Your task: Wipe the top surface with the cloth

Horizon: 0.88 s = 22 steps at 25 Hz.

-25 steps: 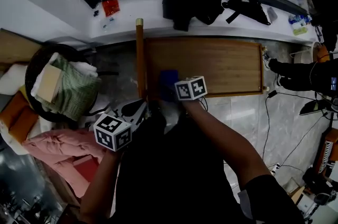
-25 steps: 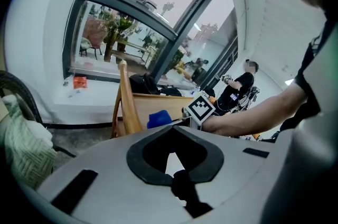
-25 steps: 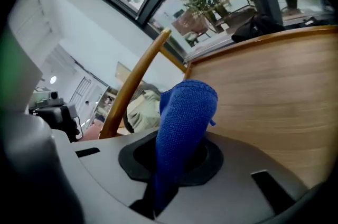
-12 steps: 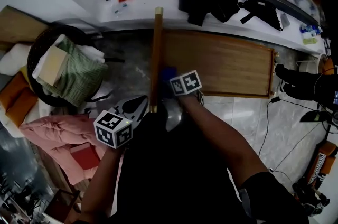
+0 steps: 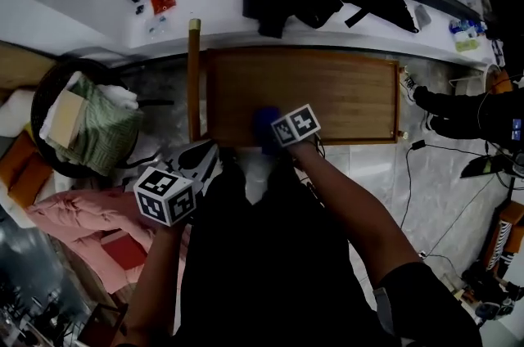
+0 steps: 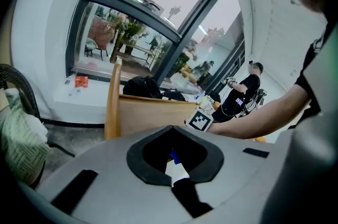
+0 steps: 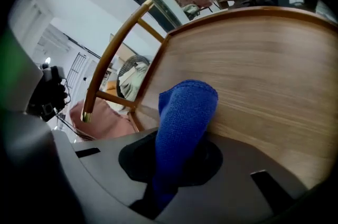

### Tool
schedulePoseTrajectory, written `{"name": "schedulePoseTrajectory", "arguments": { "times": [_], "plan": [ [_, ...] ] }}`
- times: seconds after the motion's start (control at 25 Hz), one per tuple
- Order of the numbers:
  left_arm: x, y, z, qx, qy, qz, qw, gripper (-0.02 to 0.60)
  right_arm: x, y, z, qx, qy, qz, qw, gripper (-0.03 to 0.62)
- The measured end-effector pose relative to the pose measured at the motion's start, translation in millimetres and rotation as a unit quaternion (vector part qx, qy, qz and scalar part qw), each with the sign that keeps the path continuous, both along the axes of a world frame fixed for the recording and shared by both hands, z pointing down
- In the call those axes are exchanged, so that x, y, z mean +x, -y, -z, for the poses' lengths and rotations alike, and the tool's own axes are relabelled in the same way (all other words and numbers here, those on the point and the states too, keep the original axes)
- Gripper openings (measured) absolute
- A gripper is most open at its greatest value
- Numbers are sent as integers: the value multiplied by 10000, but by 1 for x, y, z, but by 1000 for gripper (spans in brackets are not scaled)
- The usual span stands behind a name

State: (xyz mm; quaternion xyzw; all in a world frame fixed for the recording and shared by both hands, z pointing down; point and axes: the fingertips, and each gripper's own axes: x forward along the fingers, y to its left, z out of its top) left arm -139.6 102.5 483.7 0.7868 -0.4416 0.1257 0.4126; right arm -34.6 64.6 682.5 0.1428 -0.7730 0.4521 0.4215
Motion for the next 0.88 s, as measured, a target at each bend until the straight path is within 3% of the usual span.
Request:
{"name": "schedulePoseTrajectory", "arguments": {
  "times": [0.4, 0.88],
  "plan": [
    [98, 26, 0, 13, 7, -589, 9983, 9, 138, 35, 5, 246, -237, -428, 9985, 55],
    [186, 40, 11, 70, 31, -1042, 9945, 9, 250, 65, 13, 412, -400, -985, 9935, 55]
  ]
}}
